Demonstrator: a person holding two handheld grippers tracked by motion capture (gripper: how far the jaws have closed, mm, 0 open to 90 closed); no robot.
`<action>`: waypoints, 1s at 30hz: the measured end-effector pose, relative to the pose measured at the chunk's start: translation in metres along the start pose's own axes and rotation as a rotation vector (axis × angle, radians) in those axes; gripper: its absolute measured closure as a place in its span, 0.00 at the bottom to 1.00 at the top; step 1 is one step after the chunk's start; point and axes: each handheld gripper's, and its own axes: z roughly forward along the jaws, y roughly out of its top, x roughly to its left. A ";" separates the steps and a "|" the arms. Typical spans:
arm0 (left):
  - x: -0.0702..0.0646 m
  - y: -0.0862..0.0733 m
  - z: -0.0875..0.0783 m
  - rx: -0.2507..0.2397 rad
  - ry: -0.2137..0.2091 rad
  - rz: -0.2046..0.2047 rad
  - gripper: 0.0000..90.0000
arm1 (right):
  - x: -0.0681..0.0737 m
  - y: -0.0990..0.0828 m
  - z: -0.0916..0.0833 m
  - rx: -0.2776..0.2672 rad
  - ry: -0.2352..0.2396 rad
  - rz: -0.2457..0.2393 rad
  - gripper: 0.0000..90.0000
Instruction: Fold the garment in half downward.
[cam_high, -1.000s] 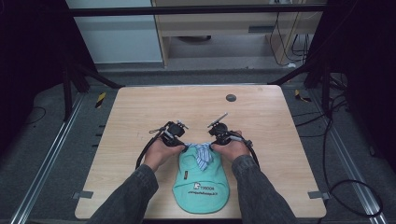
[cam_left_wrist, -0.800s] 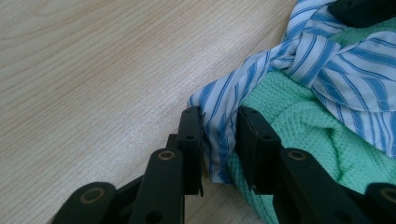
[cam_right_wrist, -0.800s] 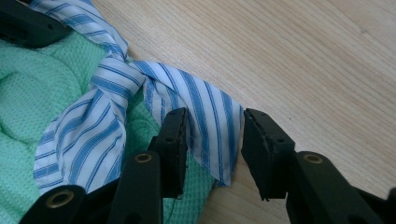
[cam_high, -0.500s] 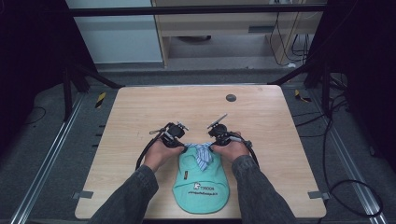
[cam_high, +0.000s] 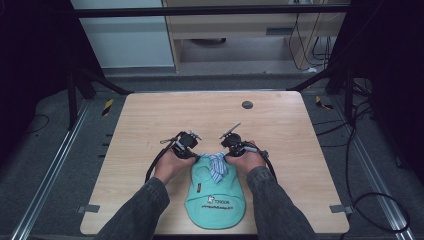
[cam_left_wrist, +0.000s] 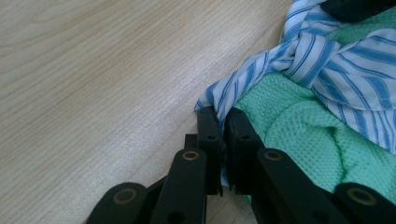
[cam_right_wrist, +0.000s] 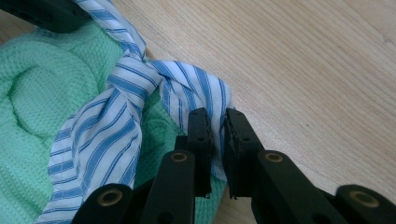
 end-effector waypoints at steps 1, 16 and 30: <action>0.000 0.000 -0.001 -0.004 0.003 0.002 0.95 | 0.000 0.000 -0.001 -0.003 -0.003 -0.001 0.91; -0.002 0.008 -0.026 -0.050 0.031 0.036 0.96 | 0.006 0.005 -0.028 -0.071 -0.028 -0.027 0.91; -0.001 0.014 -0.045 -0.067 0.044 0.055 0.96 | 0.009 0.014 -0.047 -0.108 -0.044 -0.079 0.91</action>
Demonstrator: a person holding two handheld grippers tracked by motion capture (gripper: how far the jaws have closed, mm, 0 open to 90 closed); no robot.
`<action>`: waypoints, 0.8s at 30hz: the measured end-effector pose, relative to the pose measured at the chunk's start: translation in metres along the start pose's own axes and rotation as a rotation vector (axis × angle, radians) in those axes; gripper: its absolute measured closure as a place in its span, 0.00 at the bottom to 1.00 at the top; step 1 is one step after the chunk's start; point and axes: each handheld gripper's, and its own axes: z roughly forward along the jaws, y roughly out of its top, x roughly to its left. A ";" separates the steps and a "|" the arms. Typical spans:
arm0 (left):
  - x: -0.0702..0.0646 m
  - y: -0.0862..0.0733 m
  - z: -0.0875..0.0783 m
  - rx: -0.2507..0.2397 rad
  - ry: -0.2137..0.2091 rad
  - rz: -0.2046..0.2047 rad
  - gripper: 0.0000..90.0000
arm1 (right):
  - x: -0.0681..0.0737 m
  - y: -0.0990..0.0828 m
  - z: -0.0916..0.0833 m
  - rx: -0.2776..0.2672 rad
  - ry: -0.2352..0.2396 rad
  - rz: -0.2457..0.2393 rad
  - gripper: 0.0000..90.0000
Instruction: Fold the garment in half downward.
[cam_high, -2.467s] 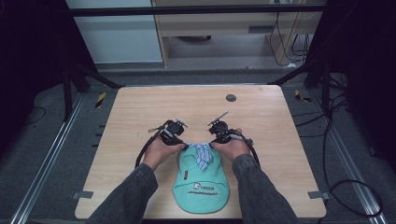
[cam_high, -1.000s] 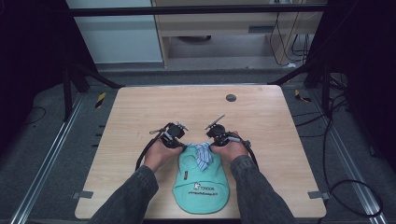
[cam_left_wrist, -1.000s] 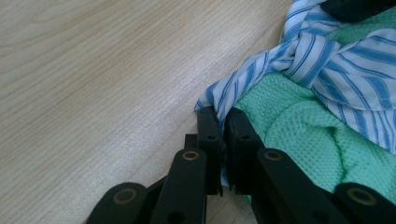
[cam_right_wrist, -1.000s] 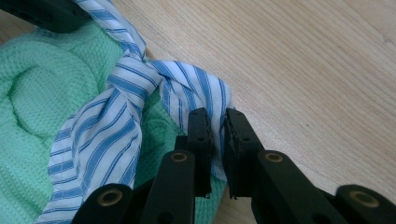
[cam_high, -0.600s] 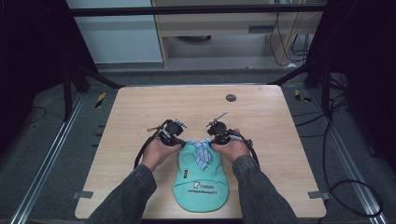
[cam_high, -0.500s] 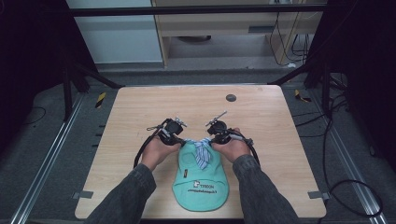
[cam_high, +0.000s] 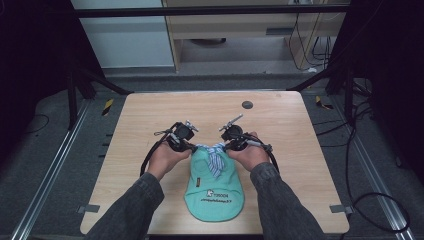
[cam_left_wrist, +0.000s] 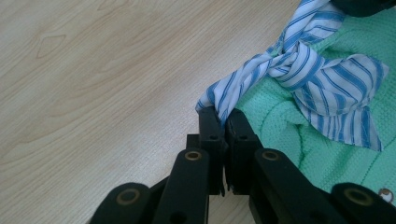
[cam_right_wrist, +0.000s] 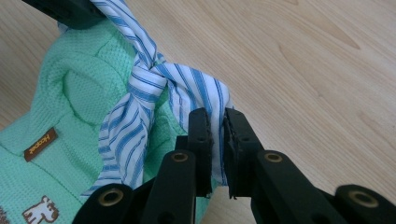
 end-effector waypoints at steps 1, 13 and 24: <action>0.000 0.000 -0.001 0.001 0.000 0.003 0.96 | 0.000 0.001 -0.001 -0.002 0.001 -0.004 0.91; 0.001 0.003 -0.007 -0.004 0.007 0.016 0.97 | 0.002 0.005 -0.006 -0.018 -0.011 -0.032 0.91; 0.001 0.008 -0.013 -0.014 0.019 0.027 0.96 | 0.000 0.007 -0.012 -0.043 -0.021 -0.052 0.91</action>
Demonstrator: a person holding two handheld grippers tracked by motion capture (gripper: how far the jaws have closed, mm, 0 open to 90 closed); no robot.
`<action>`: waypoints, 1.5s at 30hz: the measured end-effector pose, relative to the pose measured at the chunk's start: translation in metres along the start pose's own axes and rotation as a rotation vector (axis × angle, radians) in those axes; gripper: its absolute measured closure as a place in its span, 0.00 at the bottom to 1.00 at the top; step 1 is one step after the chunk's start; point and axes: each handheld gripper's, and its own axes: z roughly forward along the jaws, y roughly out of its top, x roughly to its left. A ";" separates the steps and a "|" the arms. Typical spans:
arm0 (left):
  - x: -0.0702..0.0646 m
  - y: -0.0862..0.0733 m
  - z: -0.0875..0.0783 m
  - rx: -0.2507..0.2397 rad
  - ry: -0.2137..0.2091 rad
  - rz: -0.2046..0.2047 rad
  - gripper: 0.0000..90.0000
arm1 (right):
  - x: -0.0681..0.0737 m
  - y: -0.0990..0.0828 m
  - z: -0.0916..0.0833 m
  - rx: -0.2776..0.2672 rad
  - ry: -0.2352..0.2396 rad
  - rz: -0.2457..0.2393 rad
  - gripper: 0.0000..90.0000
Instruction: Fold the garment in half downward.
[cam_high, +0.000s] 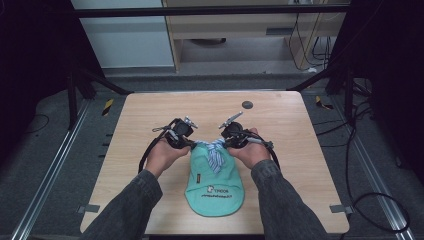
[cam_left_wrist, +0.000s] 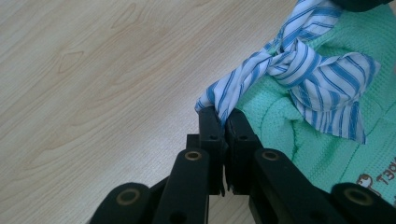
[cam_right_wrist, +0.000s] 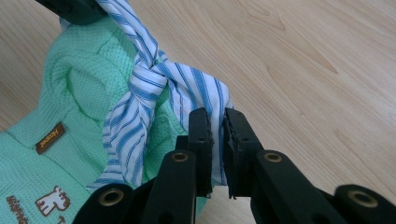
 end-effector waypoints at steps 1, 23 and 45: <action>0.000 0.000 0.000 -0.001 0.000 0.000 0.96 | 0.000 0.000 -0.001 -0.003 -0.003 -0.002 0.91; 0.000 0.007 -0.004 -0.015 0.012 0.017 0.96 | 0.000 0.001 -0.009 -0.029 -0.017 -0.017 0.91; 0.001 0.023 -0.015 -0.042 0.039 0.053 0.96 | -0.006 0.004 -0.019 -0.064 -0.039 -0.028 0.91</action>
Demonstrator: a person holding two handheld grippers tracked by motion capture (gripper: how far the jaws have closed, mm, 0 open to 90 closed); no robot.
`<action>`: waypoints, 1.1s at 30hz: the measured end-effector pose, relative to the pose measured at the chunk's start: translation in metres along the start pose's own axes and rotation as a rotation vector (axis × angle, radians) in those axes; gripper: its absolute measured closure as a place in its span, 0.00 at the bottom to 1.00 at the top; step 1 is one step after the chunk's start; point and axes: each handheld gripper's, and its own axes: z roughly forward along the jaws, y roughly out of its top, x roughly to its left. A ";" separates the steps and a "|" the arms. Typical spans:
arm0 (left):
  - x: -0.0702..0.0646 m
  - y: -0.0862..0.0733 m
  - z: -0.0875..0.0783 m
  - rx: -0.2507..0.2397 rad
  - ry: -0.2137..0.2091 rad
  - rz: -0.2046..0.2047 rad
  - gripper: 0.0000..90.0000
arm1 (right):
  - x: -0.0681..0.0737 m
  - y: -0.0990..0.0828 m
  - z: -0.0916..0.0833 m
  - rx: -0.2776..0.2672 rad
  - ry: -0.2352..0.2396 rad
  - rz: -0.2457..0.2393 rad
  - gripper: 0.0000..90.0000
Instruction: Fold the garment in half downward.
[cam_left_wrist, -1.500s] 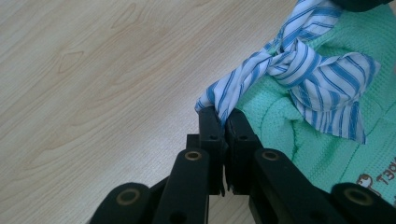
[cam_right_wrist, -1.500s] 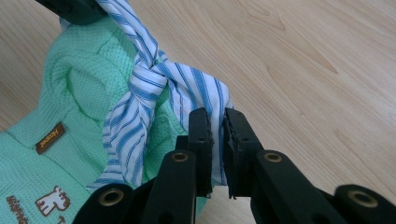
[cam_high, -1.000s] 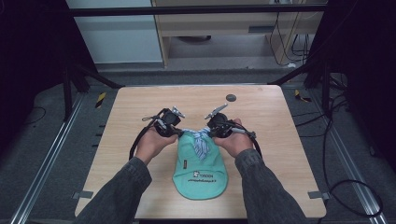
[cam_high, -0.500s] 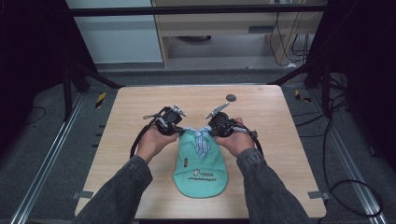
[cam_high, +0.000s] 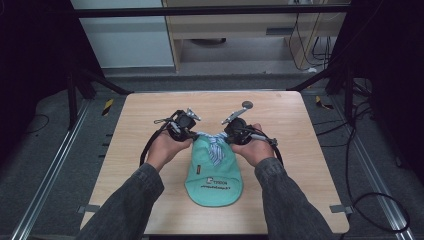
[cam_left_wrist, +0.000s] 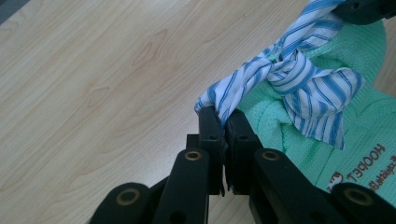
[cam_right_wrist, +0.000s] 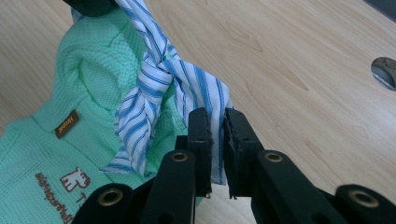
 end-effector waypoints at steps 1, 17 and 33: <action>0.000 0.001 0.000 -0.005 0.000 0.000 0.96 | 0.000 0.000 0.000 0.001 0.000 0.009 0.91; 0.005 0.007 -0.004 -0.031 0.020 0.007 0.96 | -0.006 0.009 -0.003 -0.012 -0.021 -0.003 0.91; 0.007 0.010 -0.008 -0.037 0.024 0.011 0.96 | -0.007 0.015 -0.007 -0.015 -0.026 -0.021 0.91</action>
